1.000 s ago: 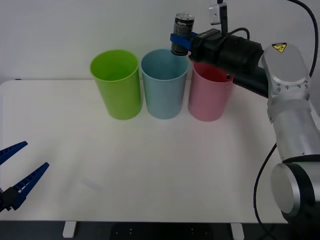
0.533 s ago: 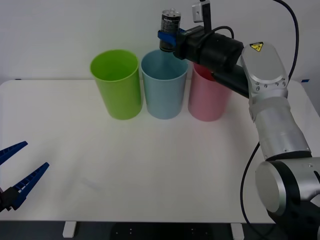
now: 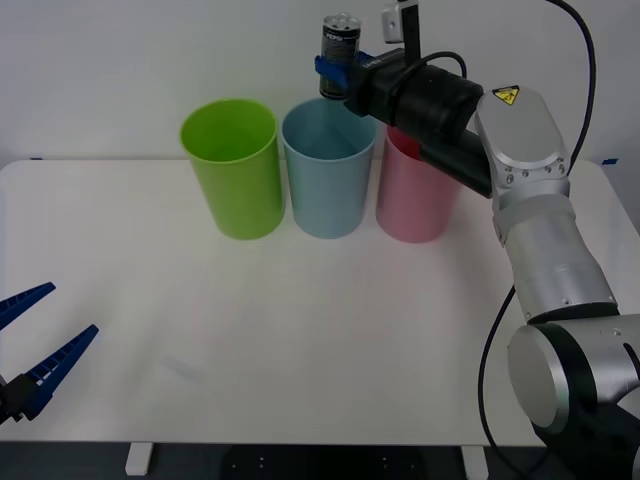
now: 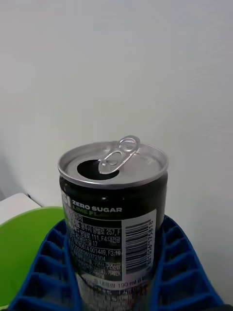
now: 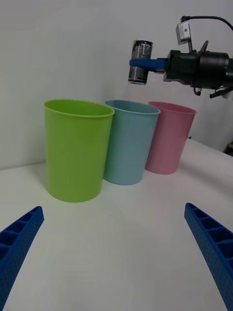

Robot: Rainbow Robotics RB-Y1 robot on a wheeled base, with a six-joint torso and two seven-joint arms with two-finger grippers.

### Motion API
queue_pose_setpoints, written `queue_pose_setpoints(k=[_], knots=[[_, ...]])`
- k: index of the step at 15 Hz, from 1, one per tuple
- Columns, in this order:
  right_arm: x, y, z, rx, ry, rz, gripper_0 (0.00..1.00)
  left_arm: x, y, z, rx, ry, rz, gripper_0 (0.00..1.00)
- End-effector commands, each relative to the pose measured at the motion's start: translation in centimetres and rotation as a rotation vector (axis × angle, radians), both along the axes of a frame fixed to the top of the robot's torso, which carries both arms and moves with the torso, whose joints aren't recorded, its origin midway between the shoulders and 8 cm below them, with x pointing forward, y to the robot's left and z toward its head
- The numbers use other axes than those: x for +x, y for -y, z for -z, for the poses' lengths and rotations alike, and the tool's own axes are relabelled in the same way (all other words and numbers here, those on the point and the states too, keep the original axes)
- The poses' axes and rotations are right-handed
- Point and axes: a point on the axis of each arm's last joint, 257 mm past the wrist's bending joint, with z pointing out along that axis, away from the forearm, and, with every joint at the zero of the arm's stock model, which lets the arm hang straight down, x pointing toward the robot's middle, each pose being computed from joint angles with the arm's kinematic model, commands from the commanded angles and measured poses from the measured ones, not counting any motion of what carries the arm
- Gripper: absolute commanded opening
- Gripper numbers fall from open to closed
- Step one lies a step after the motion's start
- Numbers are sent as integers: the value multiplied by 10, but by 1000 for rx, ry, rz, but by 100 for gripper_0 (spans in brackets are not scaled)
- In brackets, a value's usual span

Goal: Grasp the object on the table and drop it into the matching bin: aluminum can to the light blue bin, PET bottle to the pink bin.

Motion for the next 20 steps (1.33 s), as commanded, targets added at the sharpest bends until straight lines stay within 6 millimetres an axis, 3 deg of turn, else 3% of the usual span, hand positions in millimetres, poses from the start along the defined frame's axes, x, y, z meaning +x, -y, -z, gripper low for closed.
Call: queue_pose_setpoints(k=[1,12,16,20], knots=[[0,0,0,-5,6,1,100,0,0,0,0,0,0,100],[-4,5,5,29,-7,-13,100,0,0,0,0,0,0,100],[-14,27,4,35,16,-35,100,0,0,0,0,0,0,100],[-39,75,8,23,71,-6,100,0,0,0,0,0,0,100]])
